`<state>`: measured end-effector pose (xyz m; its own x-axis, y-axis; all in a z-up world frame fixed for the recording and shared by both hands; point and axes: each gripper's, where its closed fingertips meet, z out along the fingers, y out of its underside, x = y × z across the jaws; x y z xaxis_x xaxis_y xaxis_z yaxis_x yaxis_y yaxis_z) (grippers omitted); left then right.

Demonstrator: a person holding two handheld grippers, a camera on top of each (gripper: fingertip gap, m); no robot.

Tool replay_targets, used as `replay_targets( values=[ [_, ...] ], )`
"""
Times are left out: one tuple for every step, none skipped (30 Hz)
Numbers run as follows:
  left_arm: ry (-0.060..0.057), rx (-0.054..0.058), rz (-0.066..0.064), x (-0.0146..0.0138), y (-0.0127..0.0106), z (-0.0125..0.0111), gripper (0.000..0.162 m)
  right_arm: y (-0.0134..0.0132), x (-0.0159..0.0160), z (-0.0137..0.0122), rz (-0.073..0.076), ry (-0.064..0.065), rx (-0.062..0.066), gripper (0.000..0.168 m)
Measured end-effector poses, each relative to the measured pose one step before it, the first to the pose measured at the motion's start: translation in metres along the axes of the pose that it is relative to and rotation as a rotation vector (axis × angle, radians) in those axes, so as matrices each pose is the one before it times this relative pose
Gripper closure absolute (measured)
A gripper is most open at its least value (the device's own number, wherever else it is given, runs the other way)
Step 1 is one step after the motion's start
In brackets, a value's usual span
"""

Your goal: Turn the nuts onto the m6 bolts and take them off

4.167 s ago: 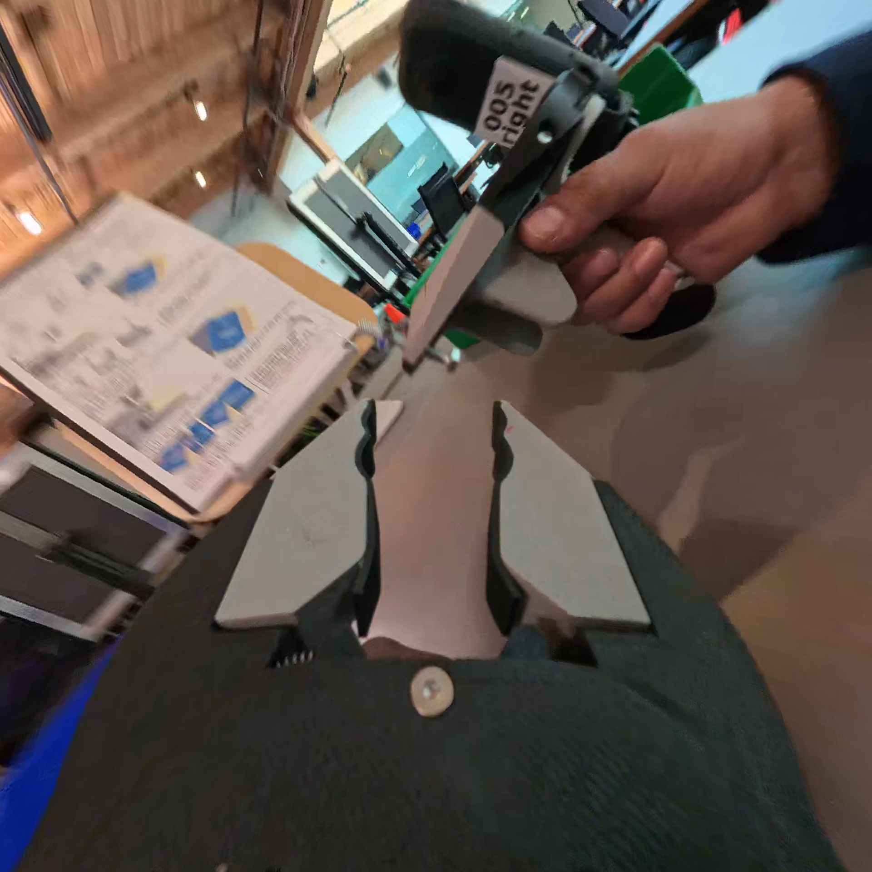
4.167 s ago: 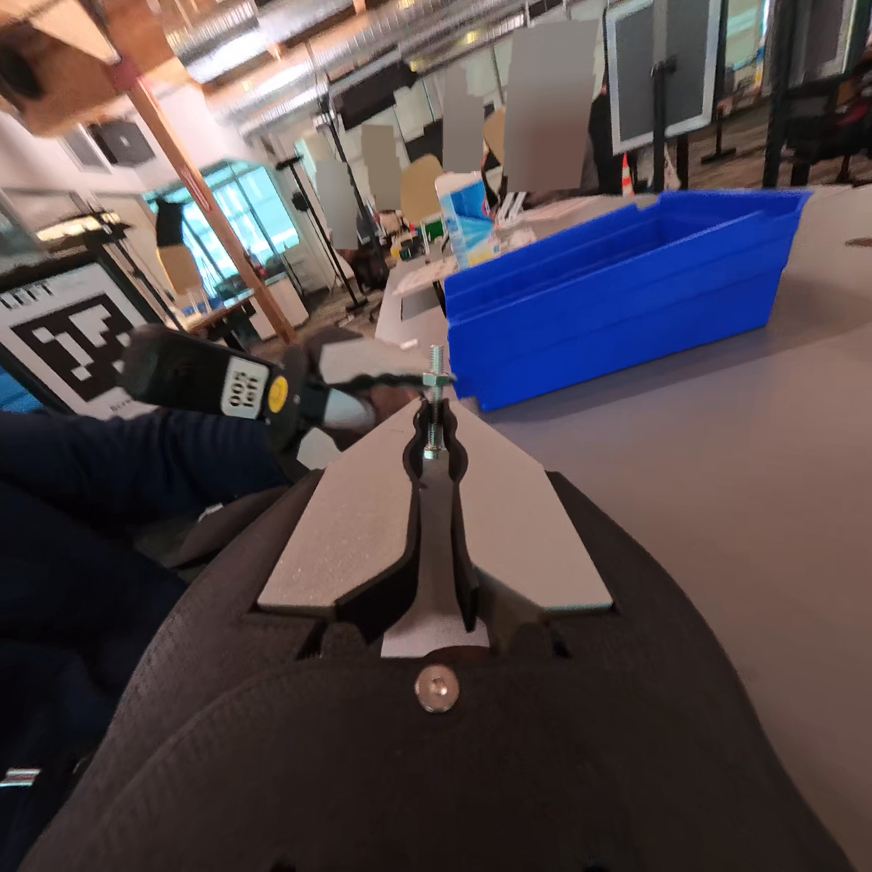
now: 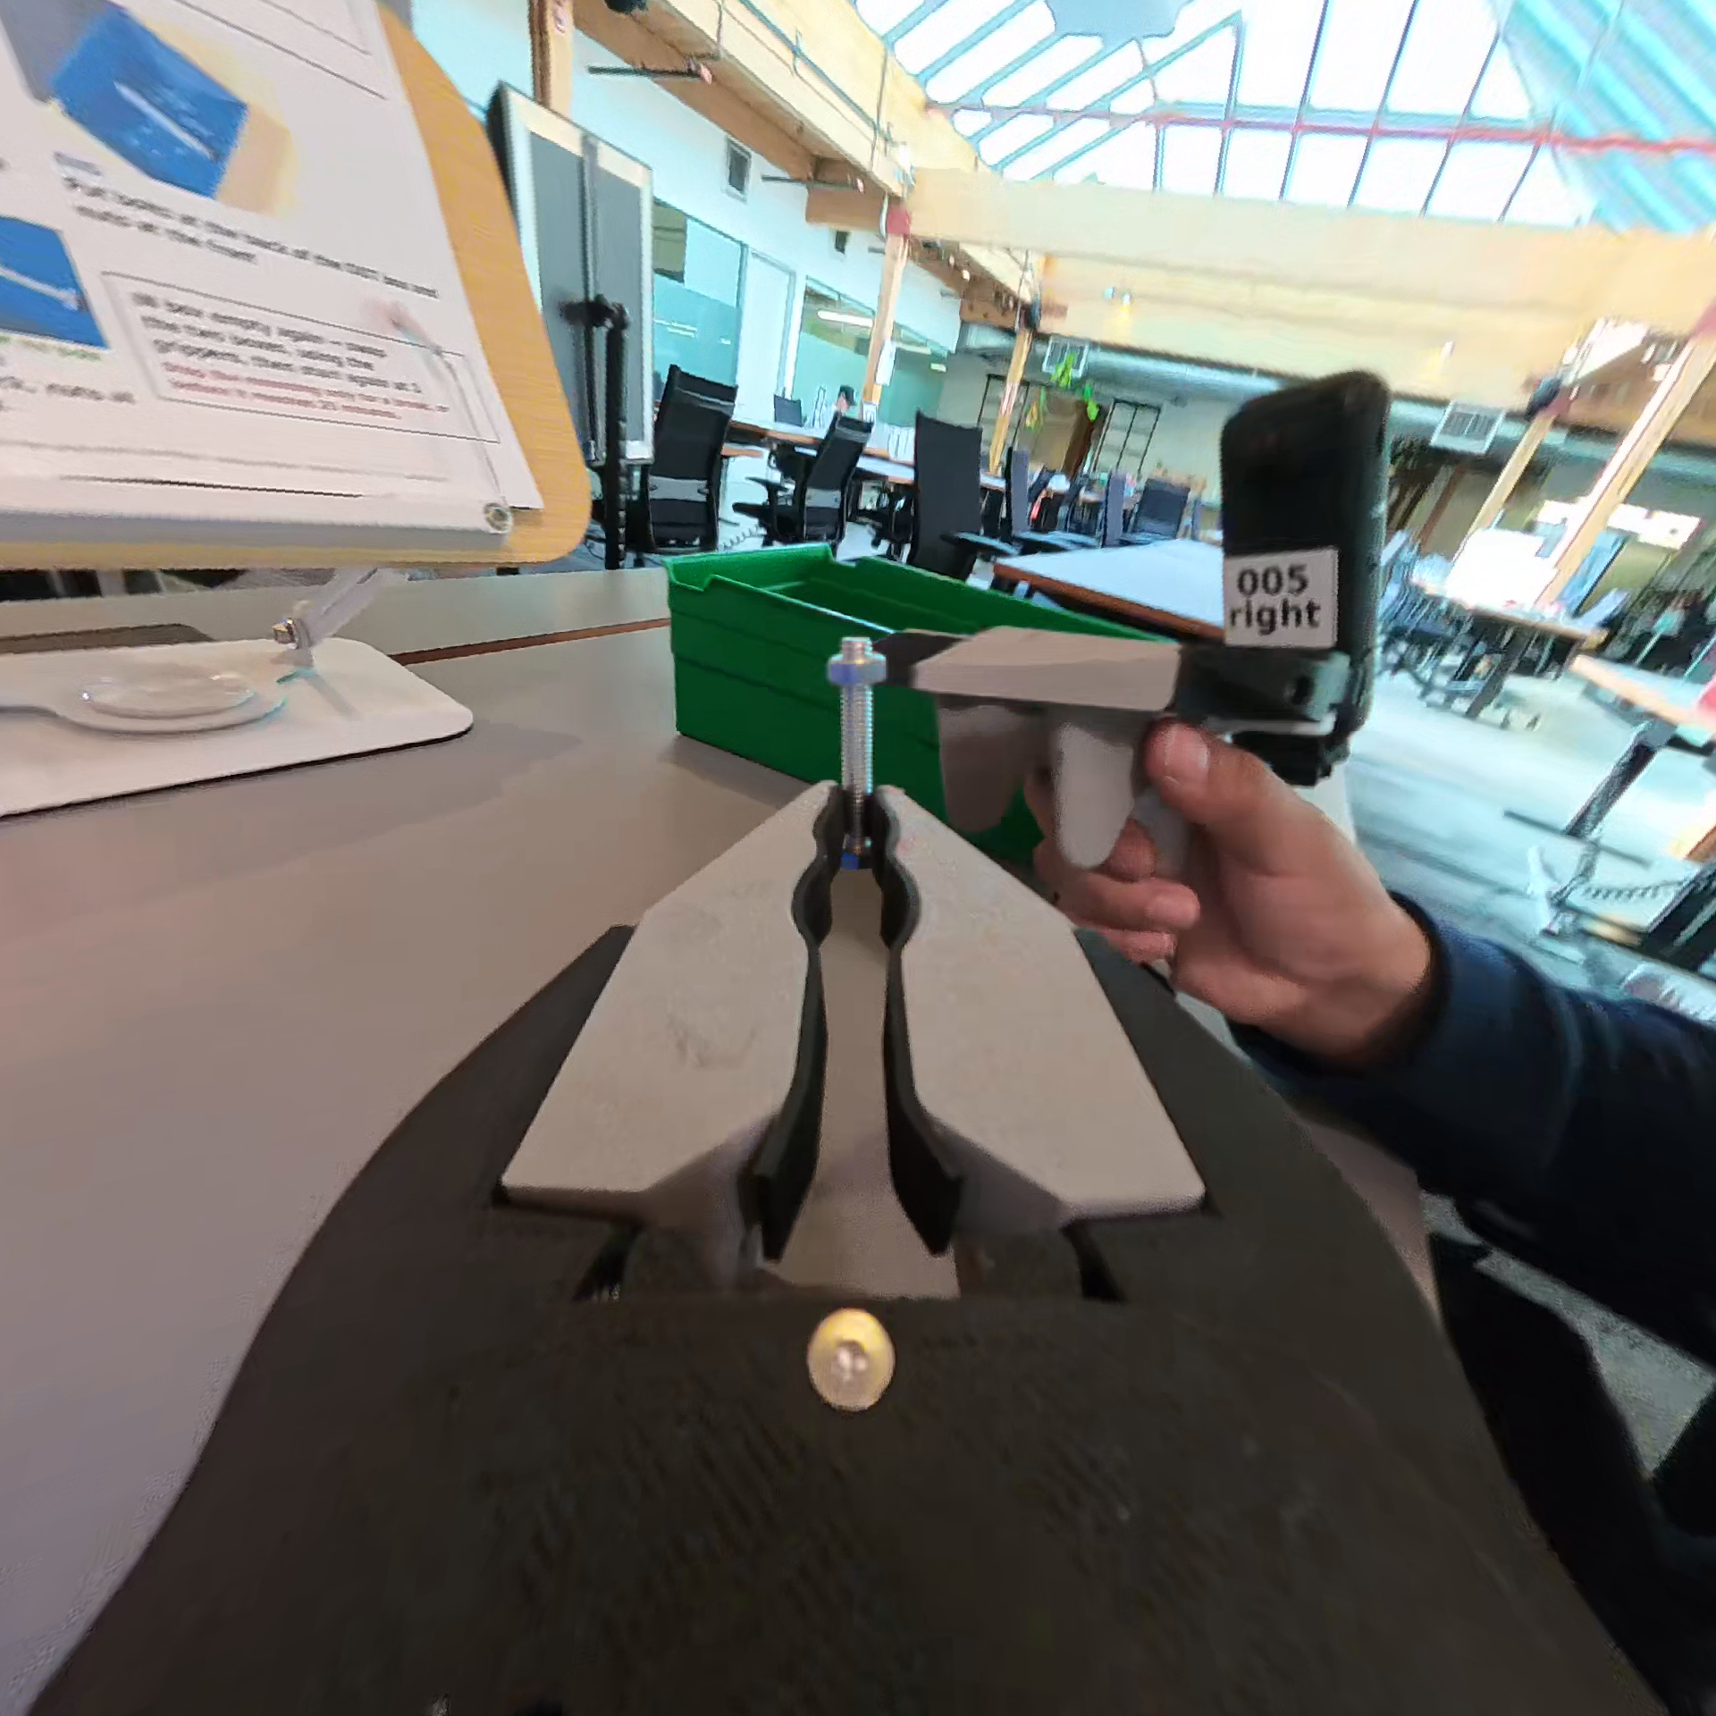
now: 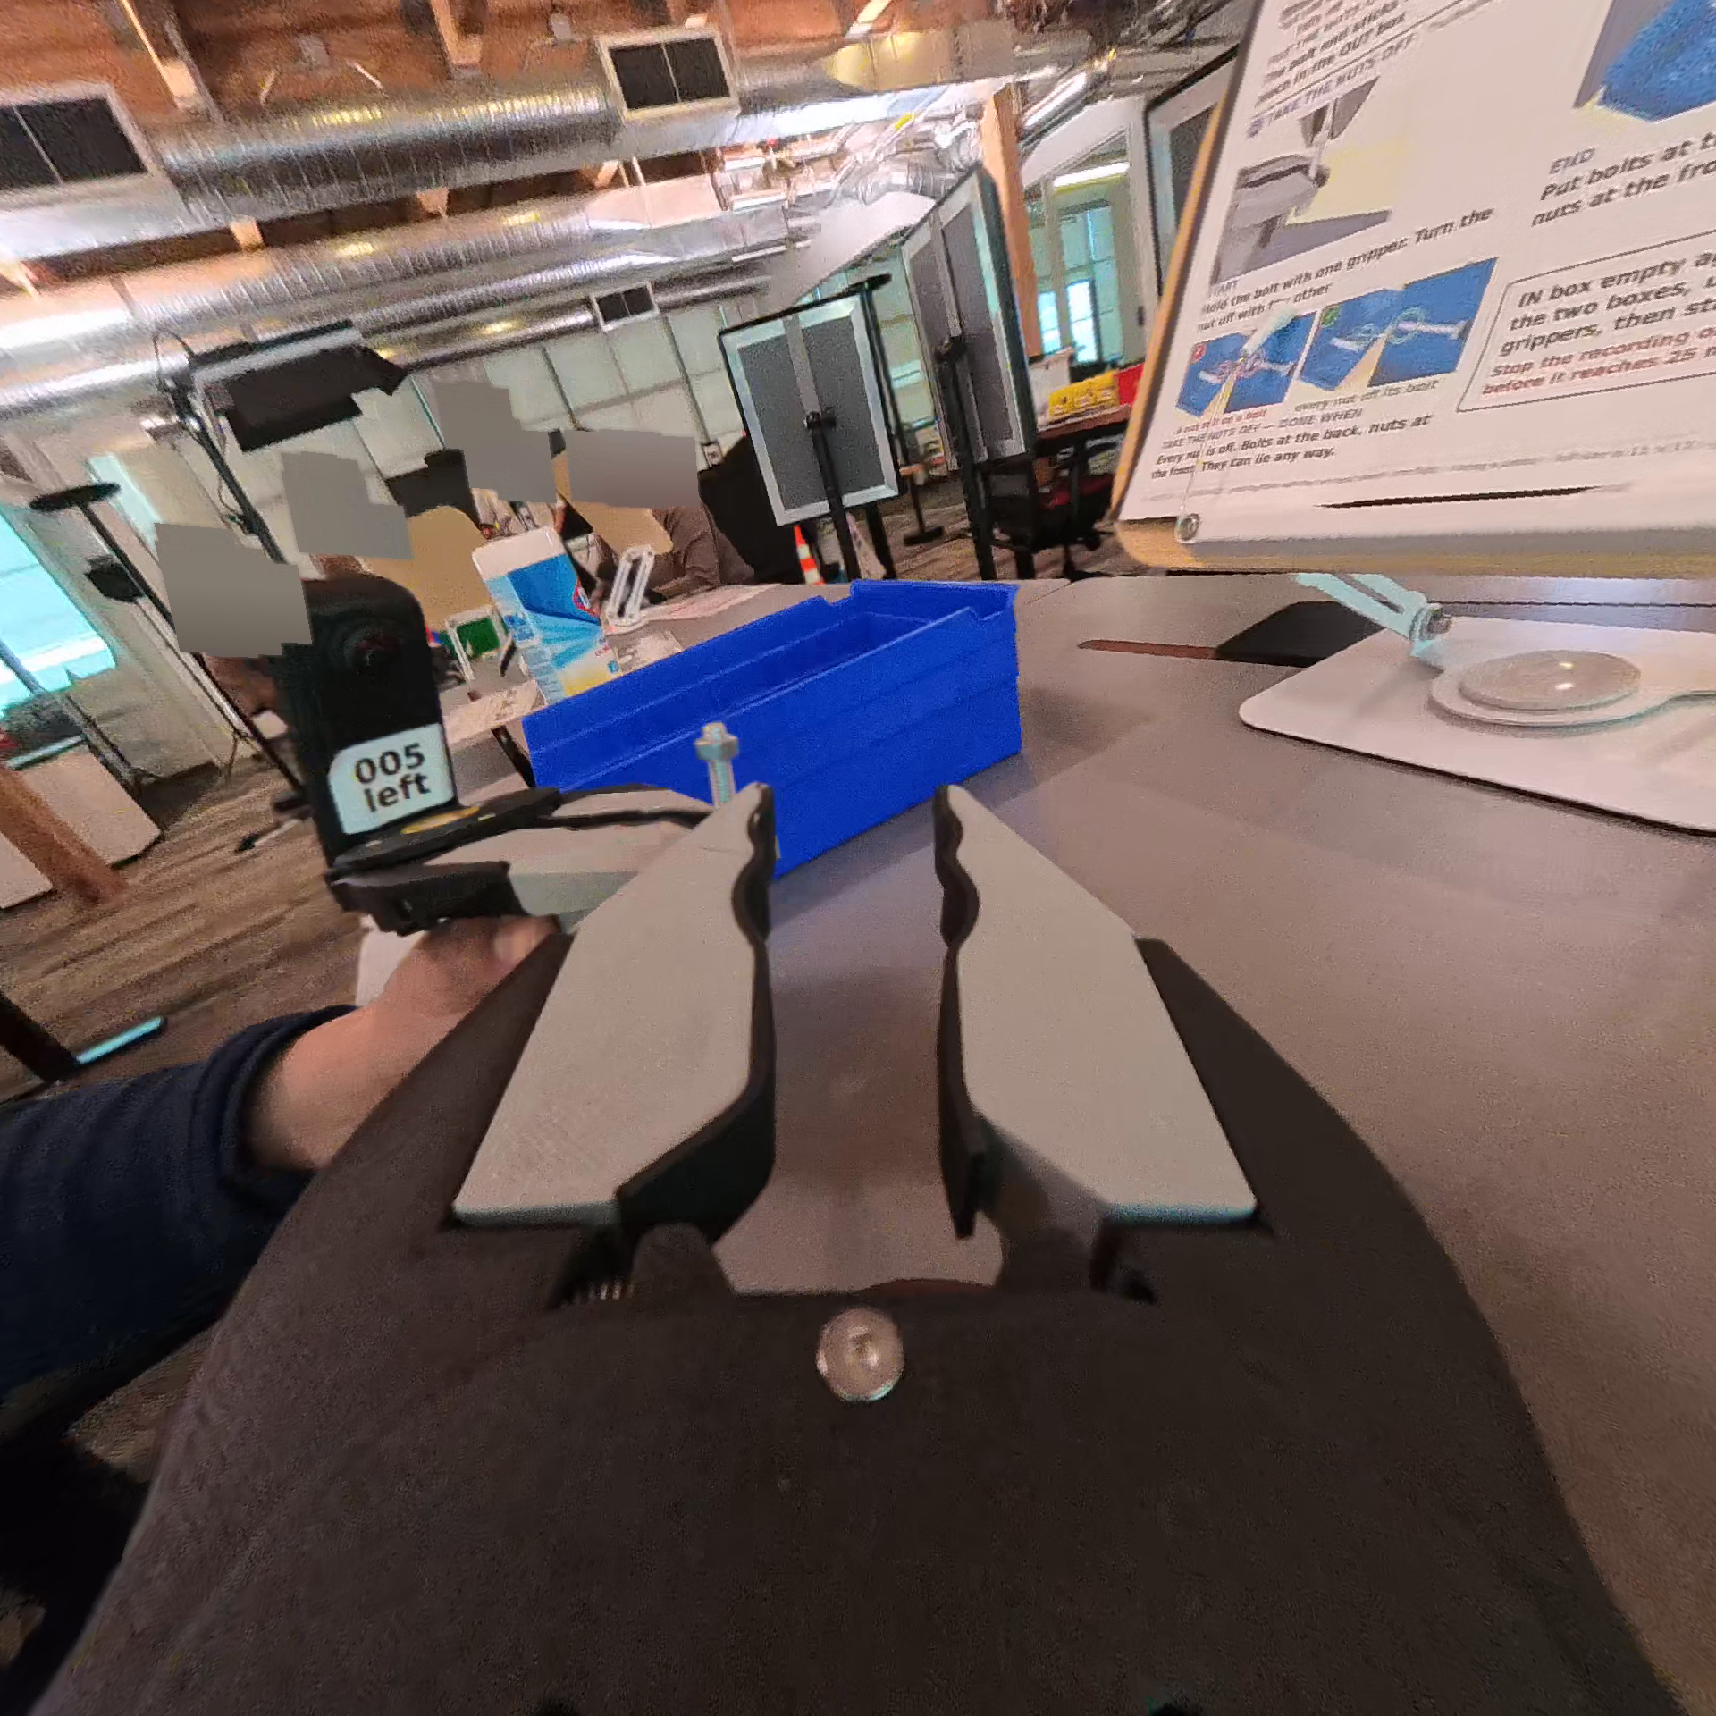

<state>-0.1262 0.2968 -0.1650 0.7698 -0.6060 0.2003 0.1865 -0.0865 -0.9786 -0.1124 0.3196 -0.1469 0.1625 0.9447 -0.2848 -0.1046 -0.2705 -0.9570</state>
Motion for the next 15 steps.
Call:
replay_targets(
  values=[
    [-0.0062,0.0036,-0.0196,-0.00326,-0.00084,-0.00128,0.159,-0.00330,-0.00369,-0.00177,0.0001,-0.0280,0.0137,0.135],
    [-0.0101,-0.0084,0.0024,-0.00188,0.00146,0.00034,0.159,-0.00197,-0.00664,0.00008,-0.0155,-0.0300,0.0108,0.136],
    [0.0009,-0.0138,0.0167,0.00194,0.00269,0.00171,0.159,0.00083,-0.00613,0.00226,-0.0248,-0.0163,-0.0013,0.135],
    [0.0091,-0.0150,0.0231,0.00435,0.00304,0.00233,0.159,0.00271,-0.00634,0.00390,-0.0286,-0.0134,-0.0133,0.134],
    [0.0115,-0.0160,0.0258,0.00511,0.00334,0.00258,0.159,0.00388,-0.00624,0.00448,-0.0254,-0.0146,-0.0220,0.132],
    [0.0131,-0.0146,0.0252,0.00516,0.00282,0.00207,0.159,0.00368,-0.00255,0.00366,-0.0205,0.0037,-0.0222,0.132],
    [0.0119,-0.0068,0.0203,0.00433,0.00145,0.00110,0.159,0.00283,0.00216,0.00186,-0.0125,0.0240,-0.0155,0.132],
    [0.0037,0.0031,0.0120,0.00181,-0.00070,-0.00011,0.159,0.00184,0.00761,-0.00059,0.0014,0.0447,-0.0097,0.138],
    [-0.0164,0.0039,-0.0034,-0.00328,-0.00094,-0.00106,0.159,0.00010,0.00949,-0.00219,0.0184,0.0421,0.0019,0.131],
    [-0.0135,0.0095,-0.0266,-0.00513,-0.00161,-0.00132,0.159,-0.00116,0.00581,-0.00285,0.0344,0.0090,0.0072,0.130],
    [0.0017,0.0156,-0.0430,-0.00400,-0.00245,-0.00195,0.159,-0.00343,0.00308,-0.00331,0.0301,-0.0039,0.0231,0.135],
    [0.0050,0.0106,-0.0290,-0.00235,-0.00181,-0.00161,0.159,-0.00560,-0.00066,-0.00341,0.0129,-0.0168,0.0337,0.139],
    [-0.0070,-0.0063,0.0020,-0.00161,0.00078,-0.00046,0.159,-0.00436,-0.00367,-0.00194,-0.0046,-0.0206,0.0217,0.139],
    [-0.0047,-0.0083,0.0211,0.00107,0.00150,0.00081,0.159,-0.00063,-0.00307,0.00030,-0.0227,-0.0048,0.0042,0.139],
    [0.0114,-0.0091,0.0191,0.00434,0.00180,0.00171,0.159,0.00231,-0.00489,0.00238,-0.0247,-0.0110,-0.0117,0.139]
  ],
)
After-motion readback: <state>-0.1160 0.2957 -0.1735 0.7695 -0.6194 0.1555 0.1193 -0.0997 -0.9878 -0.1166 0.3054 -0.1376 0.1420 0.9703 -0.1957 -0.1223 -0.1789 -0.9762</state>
